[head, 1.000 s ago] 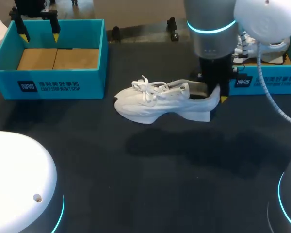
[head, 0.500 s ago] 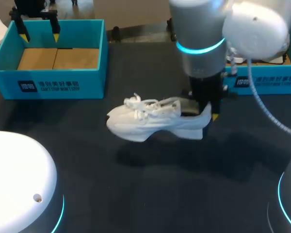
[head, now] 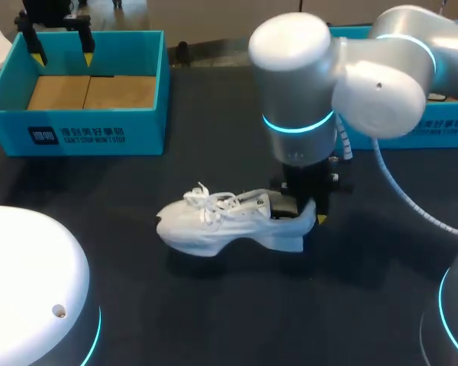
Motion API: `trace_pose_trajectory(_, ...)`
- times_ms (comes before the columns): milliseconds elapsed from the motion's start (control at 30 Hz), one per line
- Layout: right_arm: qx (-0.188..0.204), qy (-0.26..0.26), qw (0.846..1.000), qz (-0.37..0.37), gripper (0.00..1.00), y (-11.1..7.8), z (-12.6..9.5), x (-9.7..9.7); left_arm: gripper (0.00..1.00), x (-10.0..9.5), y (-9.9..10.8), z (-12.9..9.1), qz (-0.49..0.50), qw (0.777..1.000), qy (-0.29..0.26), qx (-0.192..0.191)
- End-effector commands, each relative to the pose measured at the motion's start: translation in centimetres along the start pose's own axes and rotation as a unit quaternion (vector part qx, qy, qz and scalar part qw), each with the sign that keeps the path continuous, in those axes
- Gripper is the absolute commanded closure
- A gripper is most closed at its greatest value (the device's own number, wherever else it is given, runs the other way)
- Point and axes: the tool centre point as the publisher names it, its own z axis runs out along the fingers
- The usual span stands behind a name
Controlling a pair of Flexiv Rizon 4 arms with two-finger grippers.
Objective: Take the shoe out of the shoebox, open the shoe tongue, remove and reinsert the insole, then place the shoe into the shoebox
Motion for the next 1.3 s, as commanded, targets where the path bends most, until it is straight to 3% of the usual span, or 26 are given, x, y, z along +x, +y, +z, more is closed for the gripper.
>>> trace_pose_trajectory(33, -0.010, -0.027, 0.999, 0.040, 1.00, -0.8, 0.7, 2.6, 0.00, 0.0, 0.0, 0.0, 0.000, 1.000, 0.000, 0.000)
trace_pose_trajectory(900, -0.001, -0.070, 0.994, 0.090, 1.00, -1.8, 5.2, 3.1, 0.00, 0.0, 0.0, 0.0, 0.000, 1.000, 0.000, 0.000)
trace_pose_trajectory(1300, 0.002, -0.058, 0.986, 0.153, 1.00, -2.3, 5.6, 2.7, 0.00, 0.0, 0.0, 0.0, 0.000, 1.000, 0.000, 0.000)
